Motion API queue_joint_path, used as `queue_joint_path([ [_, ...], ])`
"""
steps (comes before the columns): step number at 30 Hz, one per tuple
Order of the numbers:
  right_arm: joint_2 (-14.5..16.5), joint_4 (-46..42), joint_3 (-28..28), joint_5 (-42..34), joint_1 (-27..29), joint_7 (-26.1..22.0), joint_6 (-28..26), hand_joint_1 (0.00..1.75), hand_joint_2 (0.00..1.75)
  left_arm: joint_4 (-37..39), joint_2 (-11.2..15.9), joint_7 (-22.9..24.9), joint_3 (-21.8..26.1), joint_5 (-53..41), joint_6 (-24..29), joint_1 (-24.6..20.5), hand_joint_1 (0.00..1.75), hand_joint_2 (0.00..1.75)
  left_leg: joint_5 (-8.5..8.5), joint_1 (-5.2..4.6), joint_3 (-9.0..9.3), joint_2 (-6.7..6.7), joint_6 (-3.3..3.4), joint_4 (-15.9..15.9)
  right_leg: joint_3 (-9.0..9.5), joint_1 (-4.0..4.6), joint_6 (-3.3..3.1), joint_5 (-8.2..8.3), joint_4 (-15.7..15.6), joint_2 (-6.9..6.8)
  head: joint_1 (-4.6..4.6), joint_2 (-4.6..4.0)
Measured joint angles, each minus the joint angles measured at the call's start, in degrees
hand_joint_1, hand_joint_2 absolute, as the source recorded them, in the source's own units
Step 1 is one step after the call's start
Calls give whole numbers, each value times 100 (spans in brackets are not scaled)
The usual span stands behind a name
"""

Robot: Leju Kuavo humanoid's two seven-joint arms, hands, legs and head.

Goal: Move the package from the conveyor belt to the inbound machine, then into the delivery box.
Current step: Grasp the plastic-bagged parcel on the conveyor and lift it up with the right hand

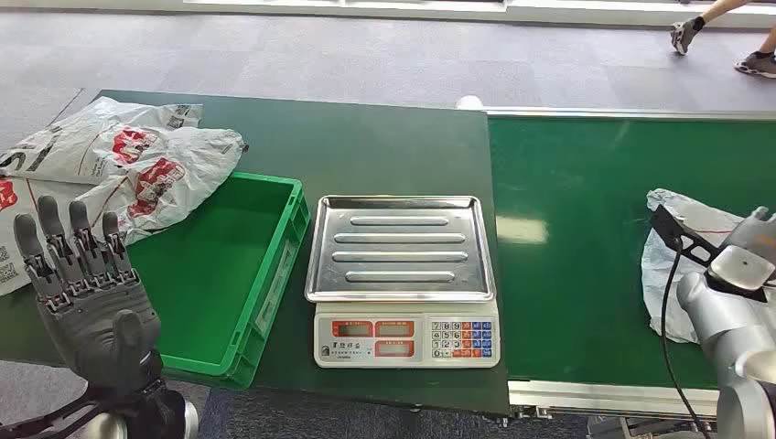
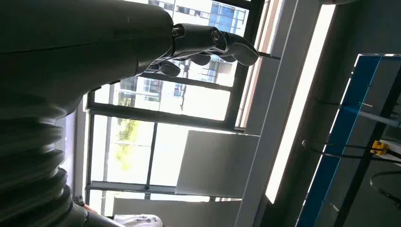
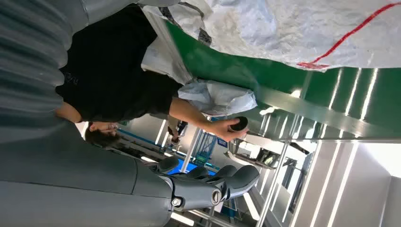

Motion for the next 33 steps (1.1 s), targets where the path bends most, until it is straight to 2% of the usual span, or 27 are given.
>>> queue_joint_path([
  [19,7,19,127,-32,-91,-108,26,0,175,-33,0,0,1,1,16,-2,0,175,-1,0,-1,-1,1,0,1,0,0,0,0,-2,0,0],
  [21,27,27,121,-171,-112,-294,250,0,175,-34,1,0,1,9,24,-6,0,175,-1,0,-1,-1,1,0,1,0,0,0,0,-1,0,0],
  [27,214,84,-145,-727,-150,-1372,1910,0,175,-20,4,0,18,-4,-82,-133,0,175,0,1,0,0,1,-1,1,1,0,0,0,-1,0,0],
  [33,429,103,-261,-692,-170,-1778,2401,0,175,-11,-2,0,105,-69,-183,-158,0,175,1,1,-1,-1,0,-1,1,1,0,0,1,-1,0,0],
])
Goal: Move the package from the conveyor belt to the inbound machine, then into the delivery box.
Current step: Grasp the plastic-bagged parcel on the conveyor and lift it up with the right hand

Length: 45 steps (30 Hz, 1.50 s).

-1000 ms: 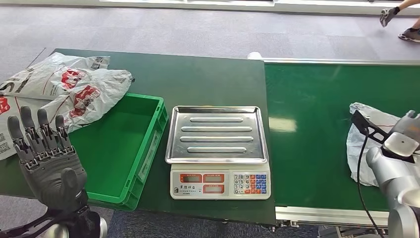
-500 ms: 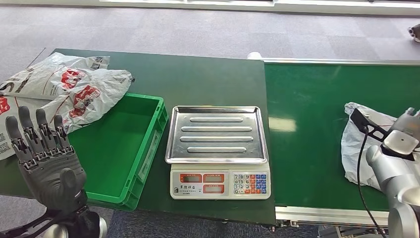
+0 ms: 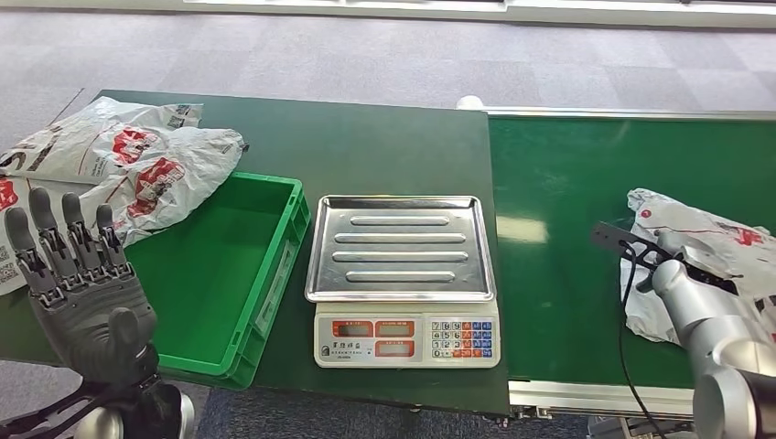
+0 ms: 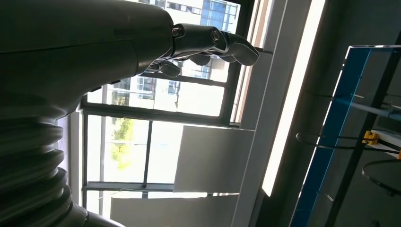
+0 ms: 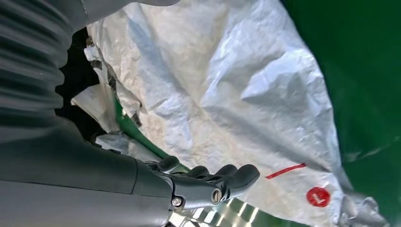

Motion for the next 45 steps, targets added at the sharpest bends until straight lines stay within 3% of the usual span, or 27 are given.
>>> queue_joint_path([
  [11,121,0,-5,42,-161,-293,240,0,175,-17,-5,0,67,-36,166,9,0,175,-1,0,0,-2,1,0,0,-1,0,0,0,-2,0,0],
  [17,109,0,-5,42,-162,-213,247,0,175,-16,-3,0,68,-26,238,9,0,175,-1,0,2,0,0,1,-1,-1,0,0,0,1,0,0],
  [19,88,0,-5,113,-168,52,312,0,175,-15,-3,0,68,-11,288,9,0,175,-1,0,2,-1,1,1,-1,-1,0,0,0,-1,0,0],
  [23,-18,0,-3,330,-201,1191,521,0,175,-15,-4,0,67,-10,397,9,0,175,-1,-1,1,-4,1,1,-1,-2,0,0,0,-3,0,0],
  [26,-111,0,-4,313,-196,1493,509,0,175,-15,-5,0,64,-44,422,9,0,175,-3,-1,3,1,1,2,-3,-2,0,0,0,4,0,0],
  [36,-243,0,-8,200,-109,1389,431,0,175,-15,-5,0,60,-49,472,7,0,175,-3,-1,7,9,1,1,-4,-1,0,0,-1,14,0,0],
  [42,-295,0,-32,119,-79,1046,553,0,175,10,-5,0,50,-51,488,1,0,175,-3,-1,7,9,1,1,-3,-2,0,0,-1,13,0,0],
  [45,-336,0,-52,33,-44,646,705,0,175,24,-5,0,49,-57,486,-9,0,175,-3,-1,7,9,1,2,-3,-2,0,0,-1,14,0,0],
])
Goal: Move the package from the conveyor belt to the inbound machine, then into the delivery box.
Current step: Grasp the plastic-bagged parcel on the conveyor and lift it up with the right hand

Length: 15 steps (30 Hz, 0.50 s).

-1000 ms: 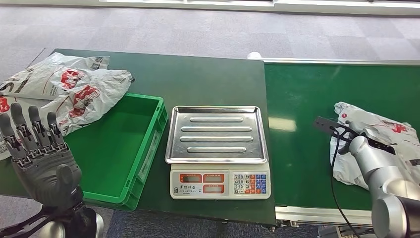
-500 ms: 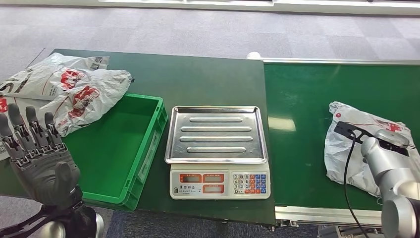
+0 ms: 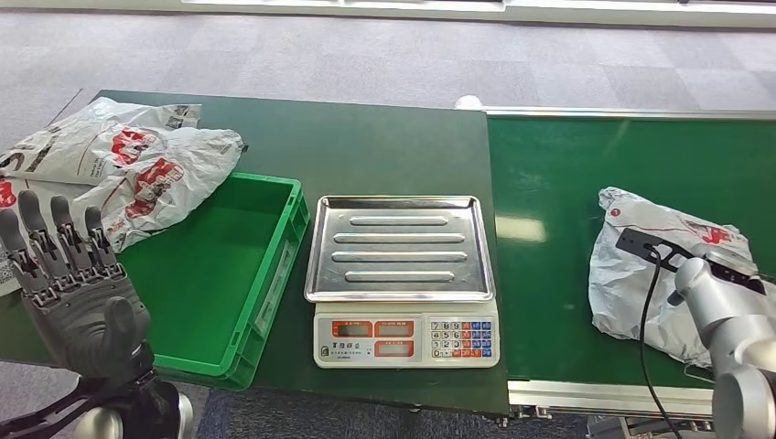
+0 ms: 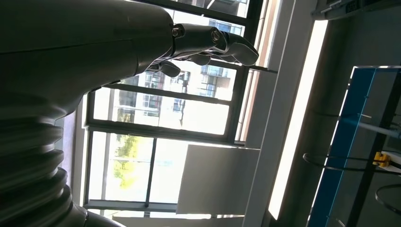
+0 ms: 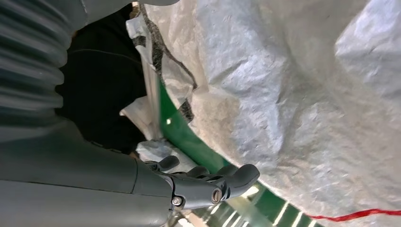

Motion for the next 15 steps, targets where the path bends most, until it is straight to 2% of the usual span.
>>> queue_joint_path([
  [8,-234,-261,3,-621,421,-1849,390,0,175,24,12,0,-1,17,-2,-67,0,175,0,0,-2,-5,0,0,3,1,0,0,0,-7,1,0],
  [11,-292,-545,36,-925,706,-2112,440,0,175,22,21,0,-1,67,19,-123,0,175,-1,0,-4,-5,1,-1,4,1,0,-1,0,-9,0,0],
  [15,-355,-1003,170,-1313,1050,-2191,553,0,175,9,24,1,-1,98,22,-174,0,175,-1,0,-3,-4,1,-1,3,1,0,-1,0,-7,0,0],
])
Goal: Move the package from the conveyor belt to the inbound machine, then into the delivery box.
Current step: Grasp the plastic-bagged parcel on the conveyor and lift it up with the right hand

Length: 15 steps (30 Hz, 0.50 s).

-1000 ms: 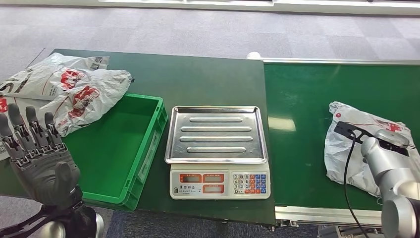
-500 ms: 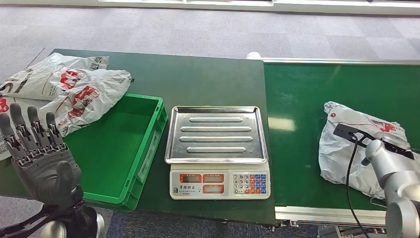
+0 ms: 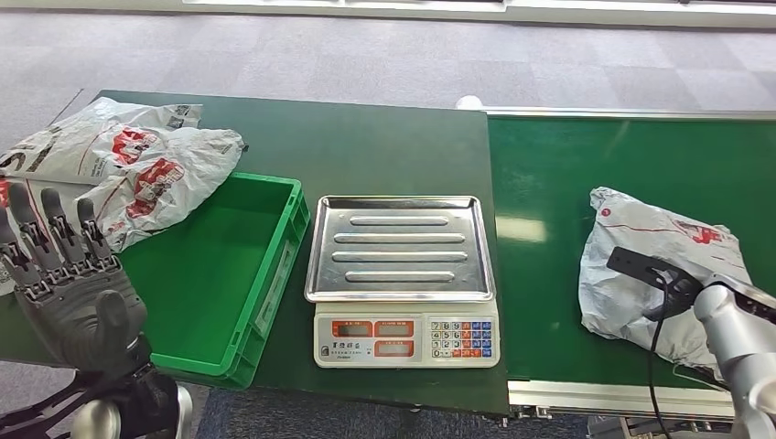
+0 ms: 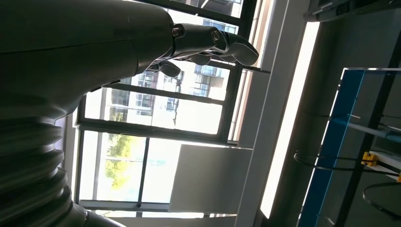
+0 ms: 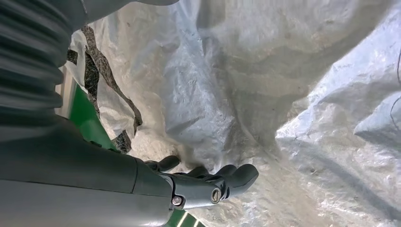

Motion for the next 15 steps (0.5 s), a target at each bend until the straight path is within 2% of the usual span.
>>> queue_joint_path([
  [12,-93,-554,211,-282,352,-38,61,0,175,-6,0,5,0,16,-1,-63,0,175,0,0,1,0,0,0,1,0,0,0,0,0,0,0],
  [13,-103,-586,238,-365,380,-40,63,24,175,-5,0,7,0,16,-2,-68,0,175,0,0,1,0,0,0,1,0,0,0,0,0,0,0],
  [15,-118,-661,309,-537,462,-36,65,111,175,-4,0,12,0,16,-2,-85,0,175,0,0,1,0,0,0,1,0,0,0,0,0,0,0],
])
